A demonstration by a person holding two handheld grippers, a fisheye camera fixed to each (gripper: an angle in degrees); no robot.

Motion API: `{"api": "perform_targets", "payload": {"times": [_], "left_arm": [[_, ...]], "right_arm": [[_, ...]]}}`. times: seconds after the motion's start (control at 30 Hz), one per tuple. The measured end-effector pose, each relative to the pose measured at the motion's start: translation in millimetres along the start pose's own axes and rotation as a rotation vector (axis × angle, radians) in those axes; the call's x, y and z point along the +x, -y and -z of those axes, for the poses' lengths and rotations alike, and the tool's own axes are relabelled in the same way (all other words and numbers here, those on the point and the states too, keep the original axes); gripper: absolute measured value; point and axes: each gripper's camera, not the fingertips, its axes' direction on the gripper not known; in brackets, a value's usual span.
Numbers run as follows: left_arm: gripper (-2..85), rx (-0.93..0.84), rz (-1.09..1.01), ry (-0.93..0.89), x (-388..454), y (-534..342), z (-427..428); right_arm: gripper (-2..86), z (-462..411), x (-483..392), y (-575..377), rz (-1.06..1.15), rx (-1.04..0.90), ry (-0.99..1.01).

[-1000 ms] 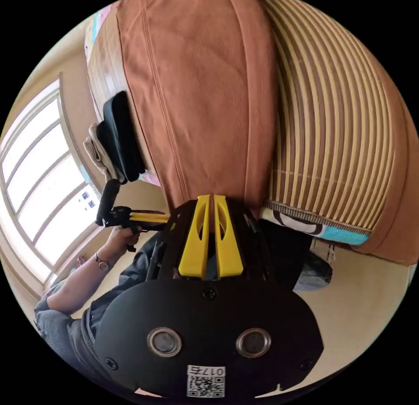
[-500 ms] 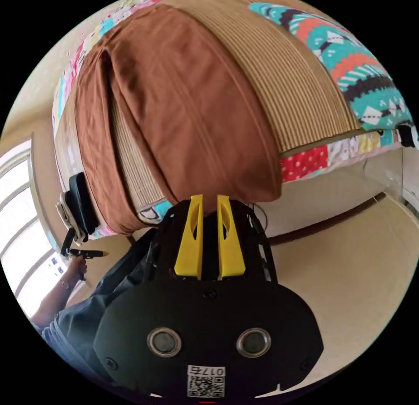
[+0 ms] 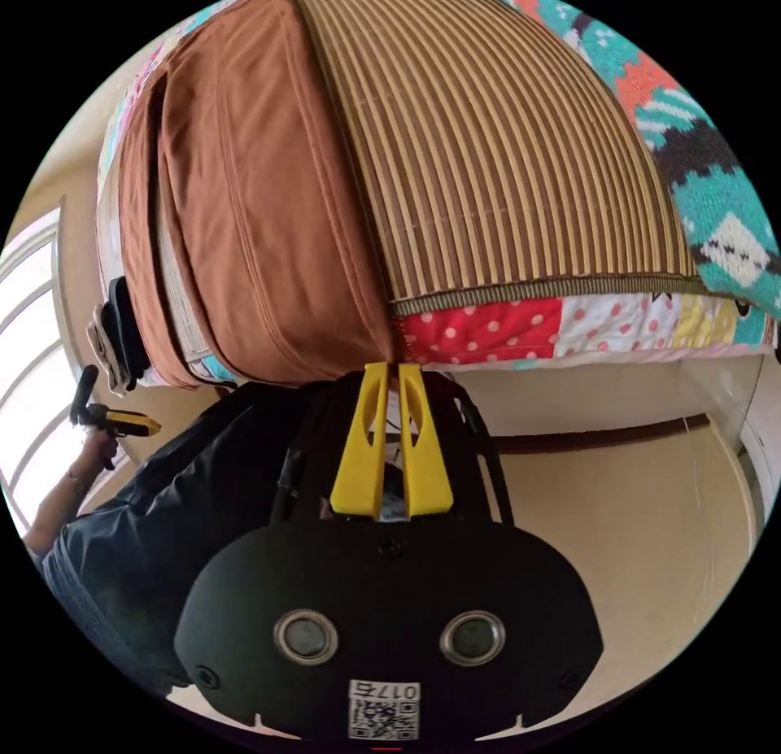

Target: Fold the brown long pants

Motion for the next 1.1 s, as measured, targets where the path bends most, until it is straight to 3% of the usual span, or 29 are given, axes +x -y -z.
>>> {"api": "perform_targets", "payload": {"times": [0.17,0.23,0.37,0.47,0.57,0.63,0.77,0.87,0.93,1.1], "left_arm": [[0.8,0.17,-0.24,-0.072,75,9,23],[7.0,0.303,-0.319,-0.068,120,9,49],[17.5,0.403,-0.35,-0.046,184,19,73],[21.6,0.465,-0.319,0.109,219,24,75],[15.6,0.358,-0.314,0.236,228,42,47],[0.9,0.236,-0.35,0.206,219,47,16],[-0.5,0.258,-0.352,0.096,194,34,-2],[-0.8,0.293,-0.311,0.008,172,27,-7],[-0.8,0.307,-0.296,-0.045,160,25,-11],[-0.9,0.348,-0.303,-0.15,148,21,-28]], "right_arm": [[2.3,40,-38,-87,0.155,0.189,0.138],[2.1,59,-59,-115,0.198,0.265,0.197],[1.7,90,-122,-154,0.355,0.353,0.236],[1.6,94,-165,-160,0.489,0.335,0.247],[1.8,93,-199,-159,0.588,0.292,0.243],[2.0,93,-211,-157,0.623,0.251,0.236],[2.4,72,-208,-126,0.698,-0.106,0.042],[3.4,85,-174,-77,0.571,-0.096,-0.19],[5.5,107,-151,-28,0.462,-0.003,-0.157],[12.8,145,-130,137,0.275,0.2,0.159]]}}
